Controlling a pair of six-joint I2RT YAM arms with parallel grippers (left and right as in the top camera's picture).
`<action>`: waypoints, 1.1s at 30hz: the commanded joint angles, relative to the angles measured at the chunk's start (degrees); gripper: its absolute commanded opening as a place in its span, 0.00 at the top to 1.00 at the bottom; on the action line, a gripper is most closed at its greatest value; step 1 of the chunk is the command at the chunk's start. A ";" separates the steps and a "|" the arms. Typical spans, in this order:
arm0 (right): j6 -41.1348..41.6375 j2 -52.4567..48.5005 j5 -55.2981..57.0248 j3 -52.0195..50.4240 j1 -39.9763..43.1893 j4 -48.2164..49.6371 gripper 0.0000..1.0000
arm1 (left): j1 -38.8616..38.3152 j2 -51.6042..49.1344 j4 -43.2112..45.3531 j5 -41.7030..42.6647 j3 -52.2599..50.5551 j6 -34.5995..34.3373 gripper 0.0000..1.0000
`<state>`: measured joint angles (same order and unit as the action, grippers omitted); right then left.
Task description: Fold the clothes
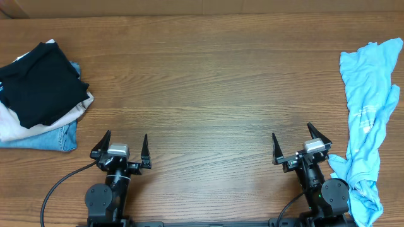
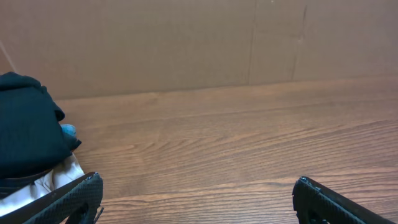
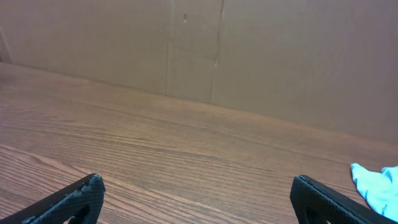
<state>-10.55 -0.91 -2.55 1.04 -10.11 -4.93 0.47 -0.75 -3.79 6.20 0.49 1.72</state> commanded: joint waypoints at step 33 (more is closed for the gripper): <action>10.51 0.02 -0.57 -0.55 0.22 3.74 0.00 | 0.35 0.50 -0.07 -1.11 -0.22 0.96 0.00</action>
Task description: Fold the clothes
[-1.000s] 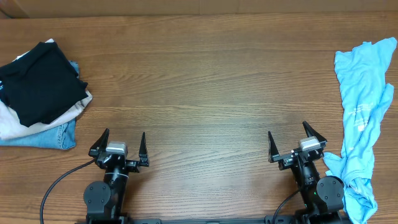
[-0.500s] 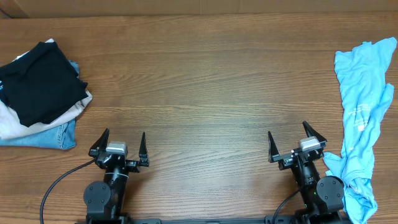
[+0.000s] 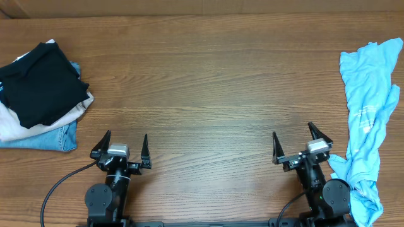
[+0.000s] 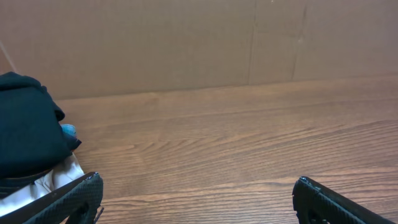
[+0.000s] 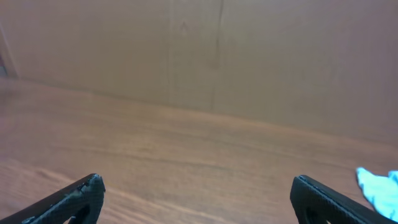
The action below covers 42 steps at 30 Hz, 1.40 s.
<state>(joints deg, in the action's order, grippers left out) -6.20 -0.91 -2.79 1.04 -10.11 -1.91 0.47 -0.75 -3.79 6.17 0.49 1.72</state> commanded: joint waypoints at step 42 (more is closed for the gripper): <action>16.96 -33.55 16.06 35.12 1.36 -32.15 0.00 | 0.35 -32.04 -31.54 -1.68 38.69 -4.61 0.00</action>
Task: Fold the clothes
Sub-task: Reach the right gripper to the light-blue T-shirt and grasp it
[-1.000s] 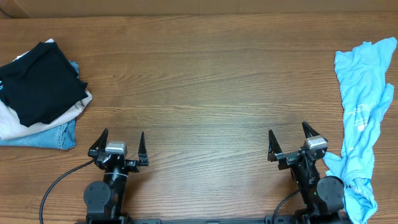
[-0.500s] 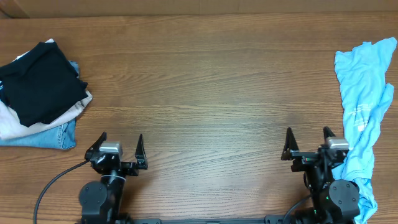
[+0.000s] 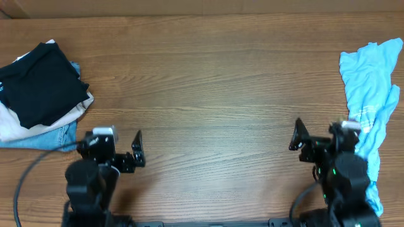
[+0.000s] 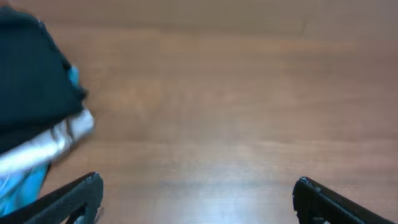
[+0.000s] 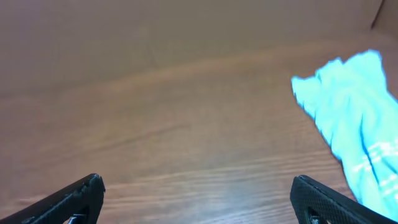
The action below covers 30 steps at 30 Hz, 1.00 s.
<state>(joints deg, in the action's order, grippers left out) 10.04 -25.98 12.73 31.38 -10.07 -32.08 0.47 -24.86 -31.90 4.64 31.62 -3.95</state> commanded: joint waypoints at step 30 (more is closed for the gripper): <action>17.20 -57.09 -2.25 14.21 31.17 -15.80 0.06 | 0.35 -30.01 -11.15 1.38 15.91 -5.51 0.00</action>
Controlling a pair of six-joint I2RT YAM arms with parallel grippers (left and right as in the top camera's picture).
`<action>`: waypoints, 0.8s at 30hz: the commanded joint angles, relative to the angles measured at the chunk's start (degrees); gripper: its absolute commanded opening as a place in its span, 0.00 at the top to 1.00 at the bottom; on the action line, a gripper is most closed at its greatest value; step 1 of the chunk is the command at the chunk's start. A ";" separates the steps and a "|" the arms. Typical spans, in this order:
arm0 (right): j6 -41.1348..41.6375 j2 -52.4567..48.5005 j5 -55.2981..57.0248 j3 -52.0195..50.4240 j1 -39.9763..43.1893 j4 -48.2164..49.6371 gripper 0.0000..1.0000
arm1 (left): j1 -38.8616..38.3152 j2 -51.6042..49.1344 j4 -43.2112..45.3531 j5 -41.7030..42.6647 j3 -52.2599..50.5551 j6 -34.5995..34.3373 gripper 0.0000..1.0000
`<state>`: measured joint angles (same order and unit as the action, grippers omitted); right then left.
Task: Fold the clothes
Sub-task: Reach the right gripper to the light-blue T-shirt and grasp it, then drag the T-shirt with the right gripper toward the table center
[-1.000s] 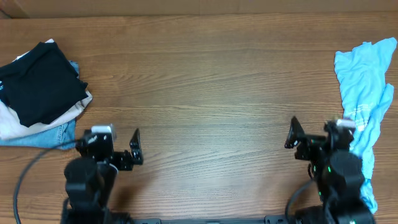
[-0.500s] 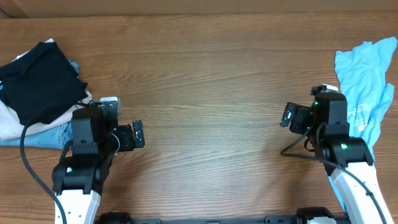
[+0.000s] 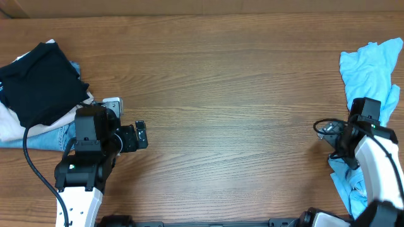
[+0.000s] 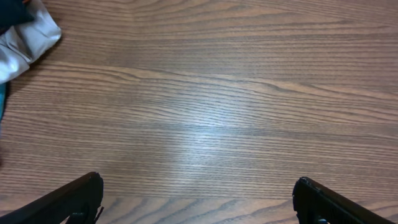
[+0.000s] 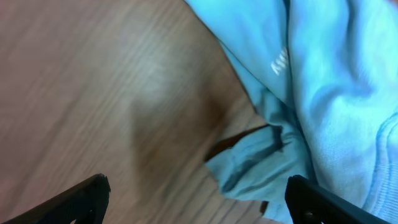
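A crumpled light blue shirt (image 3: pixel 369 75) lies along the table's right edge. My right gripper (image 5: pixel 196 198) hangs open above its lower left hem, with the blue cloth (image 5: pixel 323 93) under the right finger and bare wood under the left. At the far left sits a pile of clothes with a black garment (image 3: pixel 38 82) on top. My left gripper (image 4: pixel 198 200) is open over bare wood just right of that pile. A corner of its pale beige garment (image 4: pixel 28 37) shows at the upper left of the left wrist view.
Under the black garment lie a beige piece (image 3: pixel 12 123) and folded denim (image 3: pixel 44 137). The wooden table (image 3: pixel 214 94) stretches between the pile and the blue shirt. A black cable (image 3: pixel 35 170) trails from the left arm toward the front edge.
Both arms have moved away from the front edge. The left gripper now looks straight down beside the pile. The right gripper has gone right and now looks down on the blue shirt's hem.
Both grippers first sat open at the table's front edge, looking level across the wood, and stayed so a second later. Then both were raised and tilted down, the right turned toward the blue shirt. Now each hangs open beside its own clothes.
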<state>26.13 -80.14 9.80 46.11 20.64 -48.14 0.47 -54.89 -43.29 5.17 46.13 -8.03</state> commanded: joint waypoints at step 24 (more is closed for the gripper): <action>1.14 -12.46 5.11 -5.62 0.59 5.92 0.96 | 0.35 0.02 0.26 0.81 1.40 -1.42 0.00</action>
<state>27.44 -90.59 14.06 43.33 20.97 -41.54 0.47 -54.89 -43.27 5.34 46.13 -8.73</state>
